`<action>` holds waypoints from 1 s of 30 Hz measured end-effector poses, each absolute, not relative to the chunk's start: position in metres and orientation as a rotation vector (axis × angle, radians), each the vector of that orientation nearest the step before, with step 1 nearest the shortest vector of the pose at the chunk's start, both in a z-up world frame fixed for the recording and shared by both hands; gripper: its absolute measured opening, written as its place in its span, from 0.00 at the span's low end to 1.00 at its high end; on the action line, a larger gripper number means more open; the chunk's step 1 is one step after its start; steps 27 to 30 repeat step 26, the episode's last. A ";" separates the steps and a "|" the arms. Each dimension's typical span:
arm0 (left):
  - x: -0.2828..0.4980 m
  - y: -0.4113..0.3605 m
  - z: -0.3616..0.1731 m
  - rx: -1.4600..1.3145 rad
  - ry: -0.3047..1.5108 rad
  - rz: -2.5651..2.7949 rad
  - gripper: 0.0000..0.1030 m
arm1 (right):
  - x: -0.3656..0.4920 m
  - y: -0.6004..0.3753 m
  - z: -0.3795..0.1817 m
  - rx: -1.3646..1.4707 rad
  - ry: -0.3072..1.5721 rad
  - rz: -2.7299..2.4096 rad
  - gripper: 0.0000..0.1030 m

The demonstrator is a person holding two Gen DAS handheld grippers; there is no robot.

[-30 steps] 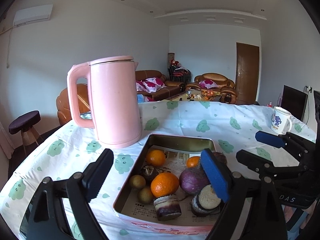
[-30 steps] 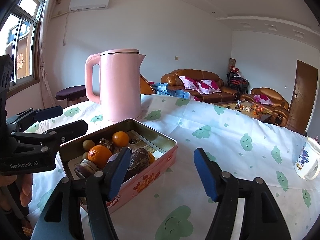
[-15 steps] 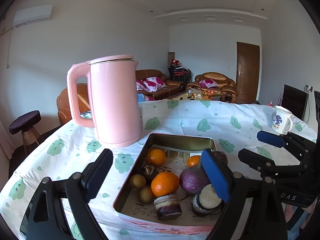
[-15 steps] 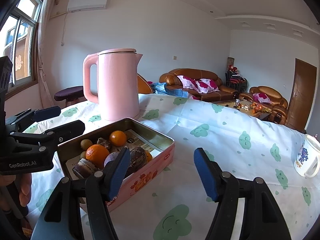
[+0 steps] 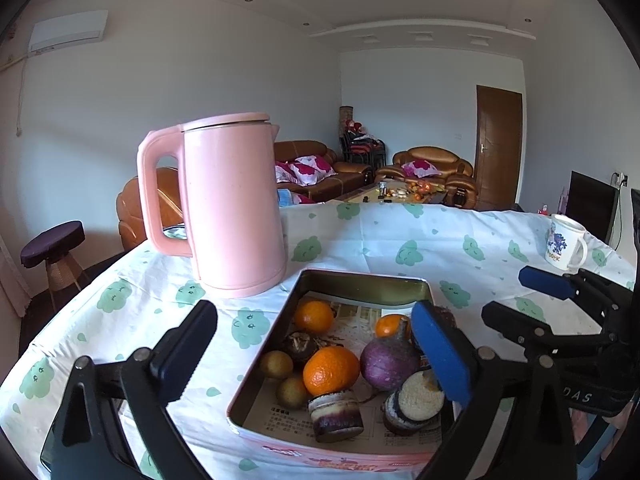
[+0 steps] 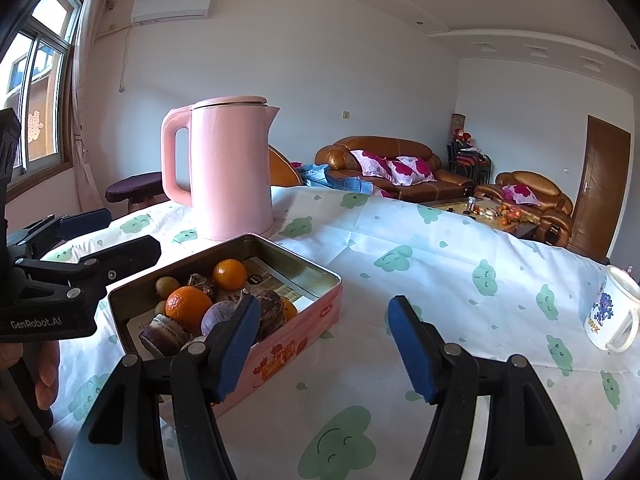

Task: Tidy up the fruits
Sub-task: 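Withdraw both open tools from the tin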

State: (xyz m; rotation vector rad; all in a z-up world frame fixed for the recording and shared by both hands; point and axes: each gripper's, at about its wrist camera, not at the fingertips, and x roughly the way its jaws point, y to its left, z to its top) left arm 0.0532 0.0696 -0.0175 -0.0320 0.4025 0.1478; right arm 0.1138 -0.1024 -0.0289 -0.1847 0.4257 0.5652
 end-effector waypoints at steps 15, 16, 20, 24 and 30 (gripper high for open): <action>0.055 0.053 -0.013 0.021 0.392 0.150 1.00 | 0.116 -0.113 -0.029 -0.187 0.422 0.540 0.66; 0.056 0.053 -0.013 0.023 0.392 0.151 1.00 | 0.115 -0.113 -0.029 -0.189 0.424 0.541 0.66; 0.056 0.053 -0.014 0.028 0.391 0.164 1.00 | 0.115 -0.114 -0.031 -0.191 0.427 0.543 0.66; 0.055 0.054 -0.014 0.022 0.393 0.160 1.00 | 0.115 -0.117 -0.033 -0.185 0.435 0.540 0.66; 0.054 0.055 -0.014 0.022 0.391 0.159 1.00 | 0.117 -0.121 -0.034 -0.185 0.447 0.535 0.66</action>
